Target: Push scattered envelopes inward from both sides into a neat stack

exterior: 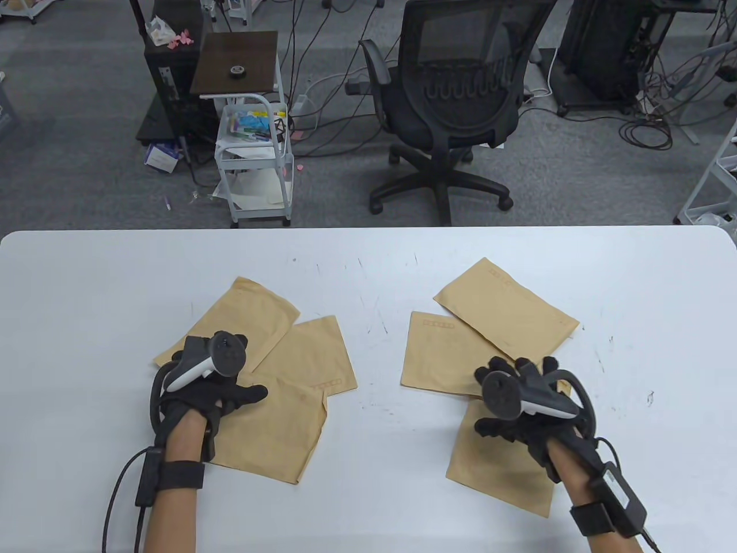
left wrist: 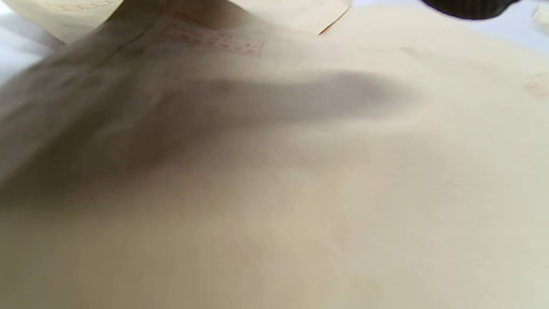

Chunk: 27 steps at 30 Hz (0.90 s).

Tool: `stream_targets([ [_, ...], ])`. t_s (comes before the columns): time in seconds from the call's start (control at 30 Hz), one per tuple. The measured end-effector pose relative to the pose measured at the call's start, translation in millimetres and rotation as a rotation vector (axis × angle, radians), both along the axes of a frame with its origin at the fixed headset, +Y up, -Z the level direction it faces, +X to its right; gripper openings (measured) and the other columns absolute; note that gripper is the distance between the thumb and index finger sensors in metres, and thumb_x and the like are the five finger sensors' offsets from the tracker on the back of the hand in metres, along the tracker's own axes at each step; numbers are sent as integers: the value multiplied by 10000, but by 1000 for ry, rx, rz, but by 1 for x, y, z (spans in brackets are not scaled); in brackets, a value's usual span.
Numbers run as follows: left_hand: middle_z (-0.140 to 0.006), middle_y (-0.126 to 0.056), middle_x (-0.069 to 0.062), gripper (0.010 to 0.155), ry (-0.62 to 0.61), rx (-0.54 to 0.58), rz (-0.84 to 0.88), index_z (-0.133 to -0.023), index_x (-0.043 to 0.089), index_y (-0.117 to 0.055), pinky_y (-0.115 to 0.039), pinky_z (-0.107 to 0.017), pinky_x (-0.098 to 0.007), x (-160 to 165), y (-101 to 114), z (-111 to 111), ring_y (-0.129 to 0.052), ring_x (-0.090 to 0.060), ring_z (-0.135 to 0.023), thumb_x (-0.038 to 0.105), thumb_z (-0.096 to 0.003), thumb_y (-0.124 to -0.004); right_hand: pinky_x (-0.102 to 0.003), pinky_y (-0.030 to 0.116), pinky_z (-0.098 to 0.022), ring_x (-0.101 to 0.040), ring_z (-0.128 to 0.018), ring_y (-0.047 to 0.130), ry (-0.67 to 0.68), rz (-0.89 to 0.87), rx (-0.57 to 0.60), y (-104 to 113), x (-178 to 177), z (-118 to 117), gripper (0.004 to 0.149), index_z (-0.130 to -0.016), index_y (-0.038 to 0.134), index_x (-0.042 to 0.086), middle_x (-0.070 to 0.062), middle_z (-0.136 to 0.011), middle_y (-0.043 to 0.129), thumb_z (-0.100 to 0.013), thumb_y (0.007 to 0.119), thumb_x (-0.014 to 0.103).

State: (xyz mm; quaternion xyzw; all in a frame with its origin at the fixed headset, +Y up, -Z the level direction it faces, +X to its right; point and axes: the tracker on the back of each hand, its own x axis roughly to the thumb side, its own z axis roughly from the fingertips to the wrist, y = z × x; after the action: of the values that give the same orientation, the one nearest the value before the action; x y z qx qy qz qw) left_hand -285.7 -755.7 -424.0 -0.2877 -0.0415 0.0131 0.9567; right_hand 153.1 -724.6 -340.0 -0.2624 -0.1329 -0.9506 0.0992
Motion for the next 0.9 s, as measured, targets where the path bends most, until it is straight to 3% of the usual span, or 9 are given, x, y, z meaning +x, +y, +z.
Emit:
stream_targets([
  [0.2, -1141, 10, -106, 1016, -17, -90, -91, -1065, 233, -6, -125, -726, -752, 9, -32, -14, -51, -432, -1095, 713, -380, -583, -851, 187, -613, -658, -1027, 286, 304, 147, -64, -9, -123, 21, 941, -1118, 151, 156, -269, -1206, 146, -421, 580, 621],
  [0.3, -1181, -209, -103, 910, -7, 100, -50, -1110, 234, -227, -201, -740, -747, 13, -24, -5, -246, -451, -1114, 646, -411, -640, -847, 216, -615, -652, -1025, 316, 323, 264, 13, -12, -143, 10, 949, -1112, 138, 139, -293, -1196, 149, -412, 546, 634],
  [0.37, -1188, -242, -105, 918, -71, 78, -88, -1116, 231, -212, -222, -750, -741, 13, -19, -1, -283, -434, -1127, 659, -413, -620, -847, 208, -617, -647, -1029, 300, 285, 260, 7, -12, -133, 0, 961, -1110, 129, 139, -285, -1195, 132, -403, 546, 640],
  [0.47, -1142, 62, -134, 994, -28, -66, -31, -1091, 249, -41, -113, -728, -747, -2, -16, 4, -25, -451, -1099, 674, -416, -634, -851, 204, -616, -656, -1027, 294, 105, 194, -67, -6, -73, -29, 1005, -1111, 134, 134, -296, -1191, 127, -386, 612, 640],
  [0.53, -1135, 92, -129, 1034, 8, -158, 8, -1069, 238, 24, -76, -720, -744, -19, -18, 7, 24, -450, -1088, 671, -417, -651, -855, 167, -619, -658, -1033, 244, -72, 182, -84, 0, -20, -50, 1040, -1108, 118, 155, -284, -1190, 96, -368, 681, 621],
  [0.63, -1135, 70, -102, 1002, 11, -165, 5, -1077, 268, -19, -83, -713, -739, -29, -29, 11, 22, -447, -1081, 660, -420, -667, -852, 134, -615, -665, -1028, 167, -291, 172, -120, -5, 56, -81, 1038, -1073, 78, 281, -252, -1181, 14, -353, 755, 596],
  [0.73, -1121, 76, -121, 999, 7, -98, 29, -1069, 253, -14, -111, -717, -734, -23, -32, 12, 13, -466, -1060, 671, -410, -638, -853, 111, -607, -676, -1008, 104, -460, 144, -249, -32, 102, -98, 1022, -1053, 84, 323, -242, -1159, -37, -352, 783, 575],
  [0.83, -1149, -2, -142, 976, -13, -60, -32, -1091, 237, -71, -136, -729, -737, -6, -30, 13, -83, -489, -1084, 681, -414, -617, -839, 193, -603, -687, -961, 173, -436, 76, -297, -58, 106, -101, 1006, -1008, 40, 300, -253, -1128, 21, -306, 687, 617],
  [0.9, -1146, -6, -143, 962, -34, -36, -53, -1085, 242, -63, -137, -733, -739, 11, -31, 15, -91, -482, -1088, 703, -412, -573, -854, 168, -587, -723, -933, 169, -374, -177, -219, -57, 94, -97, 953, -1067, 198, 269, -283, -1151, 109, -355, 756, 572],
])
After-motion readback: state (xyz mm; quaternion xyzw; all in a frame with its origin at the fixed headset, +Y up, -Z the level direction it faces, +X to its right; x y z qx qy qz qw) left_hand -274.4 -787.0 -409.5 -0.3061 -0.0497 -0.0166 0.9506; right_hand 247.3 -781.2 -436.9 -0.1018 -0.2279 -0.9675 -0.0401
